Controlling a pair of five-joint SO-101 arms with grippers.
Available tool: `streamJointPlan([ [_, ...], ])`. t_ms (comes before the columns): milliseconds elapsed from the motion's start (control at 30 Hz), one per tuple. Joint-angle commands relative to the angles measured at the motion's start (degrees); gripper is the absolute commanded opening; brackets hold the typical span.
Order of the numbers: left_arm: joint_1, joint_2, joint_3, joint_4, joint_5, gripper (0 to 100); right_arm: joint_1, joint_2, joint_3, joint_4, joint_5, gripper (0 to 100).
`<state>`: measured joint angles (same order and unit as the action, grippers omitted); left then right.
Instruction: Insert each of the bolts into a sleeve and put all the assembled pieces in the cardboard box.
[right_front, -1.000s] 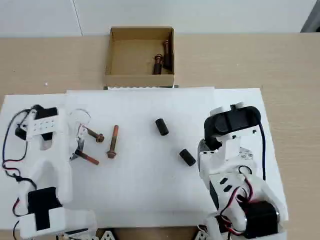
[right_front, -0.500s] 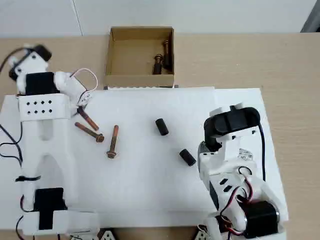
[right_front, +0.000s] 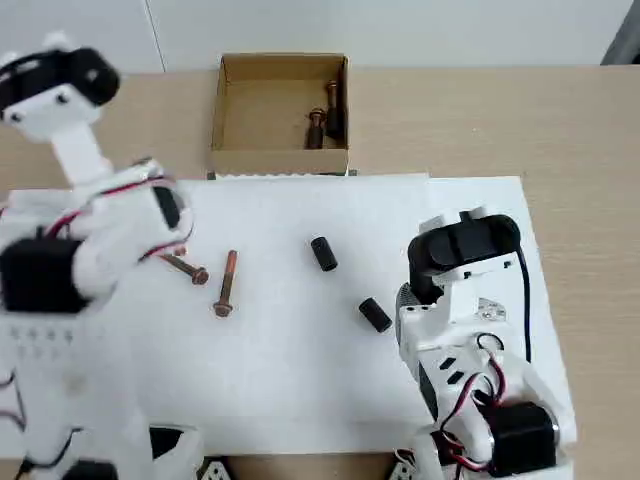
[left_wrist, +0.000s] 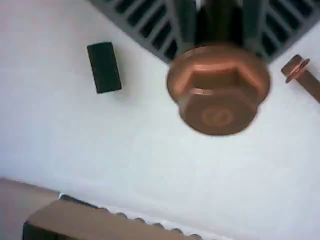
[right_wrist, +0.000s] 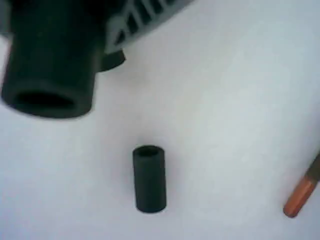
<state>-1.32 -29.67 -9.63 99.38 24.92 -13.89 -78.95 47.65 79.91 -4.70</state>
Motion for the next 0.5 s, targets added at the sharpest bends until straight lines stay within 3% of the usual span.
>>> streamJointPlan([
  [0, 0.7, -8.53, 6.99, 0.26, -3.43, 1, 0.13, -0.57, -0.26, 0.13, 0.18, 0.2],
  [467, 0.97, -41.93, 53.49, -33.49, -8.44, 1, -3.12, -0.57, 9.23, -12.62, 0.53, 0.2],
])
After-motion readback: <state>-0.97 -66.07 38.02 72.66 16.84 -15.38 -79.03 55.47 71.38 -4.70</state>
